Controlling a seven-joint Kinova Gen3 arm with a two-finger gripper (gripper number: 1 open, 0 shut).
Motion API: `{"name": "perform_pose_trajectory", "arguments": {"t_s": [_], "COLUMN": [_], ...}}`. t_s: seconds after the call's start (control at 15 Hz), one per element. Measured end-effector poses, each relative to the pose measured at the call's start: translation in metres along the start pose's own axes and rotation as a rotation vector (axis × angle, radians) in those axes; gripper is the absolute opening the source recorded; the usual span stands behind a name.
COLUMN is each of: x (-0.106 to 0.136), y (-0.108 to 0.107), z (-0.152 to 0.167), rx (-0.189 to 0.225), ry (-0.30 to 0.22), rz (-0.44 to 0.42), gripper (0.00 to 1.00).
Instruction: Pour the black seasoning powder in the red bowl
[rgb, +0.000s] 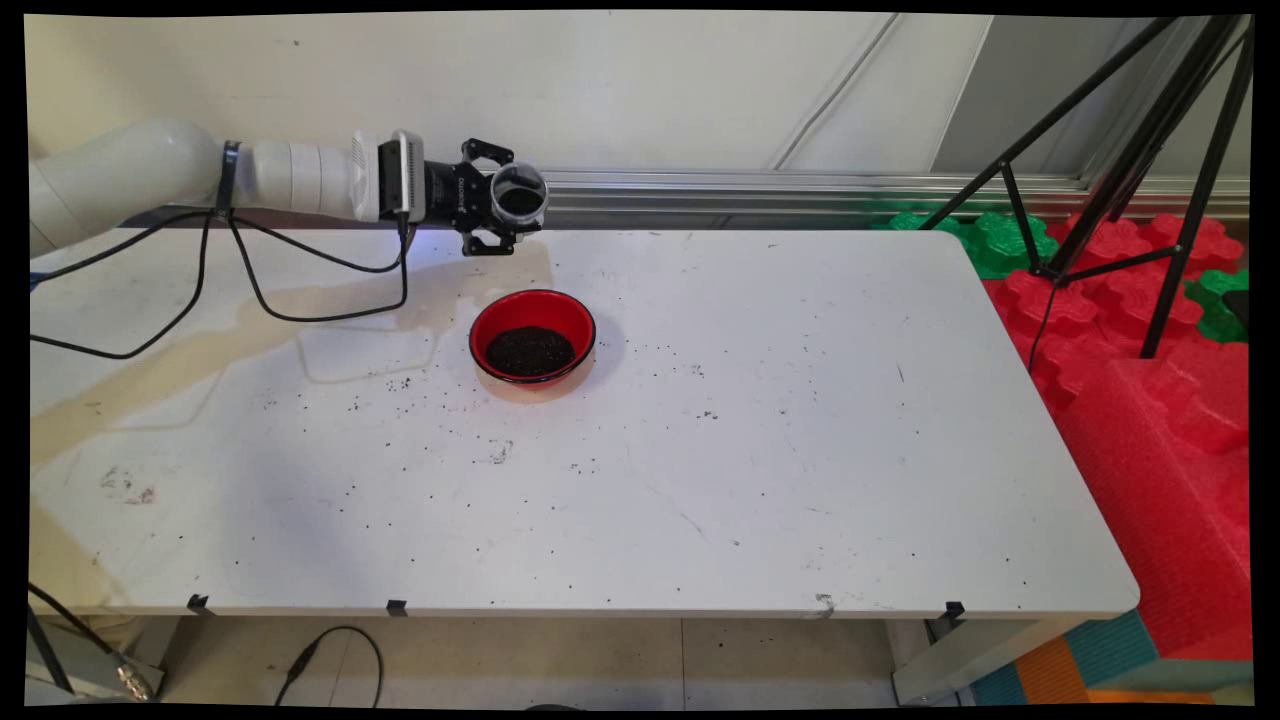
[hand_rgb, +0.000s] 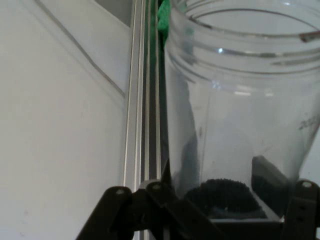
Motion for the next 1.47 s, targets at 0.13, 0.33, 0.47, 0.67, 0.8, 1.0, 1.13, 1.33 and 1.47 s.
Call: {"name": "perform_pose_trajectory", "arguments": {"t_s": [0.13, 0.33, 0.47, 0.67, 0.8, 1.0, 1.13, 1.33, 1.47], "x": [-0.001, -0.003, -0.004, -0.005, -0.006, -0.005, -0.005, -0.005, -0.005], "y": [0.002, 0.006, 0.008, 0.011, 0.014, 0.016, 0.018, 0.019, 0.02], "z": [0.002, 0.003, 0.004, 0.004, 0.004, 0.004, 0.005, 0.005, 0.006], "rx": [0.001, 0.001, -0.001, -0.003, -0.006, -0.008, -0.011, -0.013, -0.014], "ry": [-0.005, -0.015, -0.021, -0.03, -0.032, -0.033, -0.034, -0.034, -0.034], "rz": [0.058, 0.148, 0.205, 0.293, 0.355, 0.424, 0.48, 0.553, 0.599], "gripper": [0.0, 0.0, 0.0, 0.0, 0.0, 0.0, 0.0, 0.0, 0.0]}}
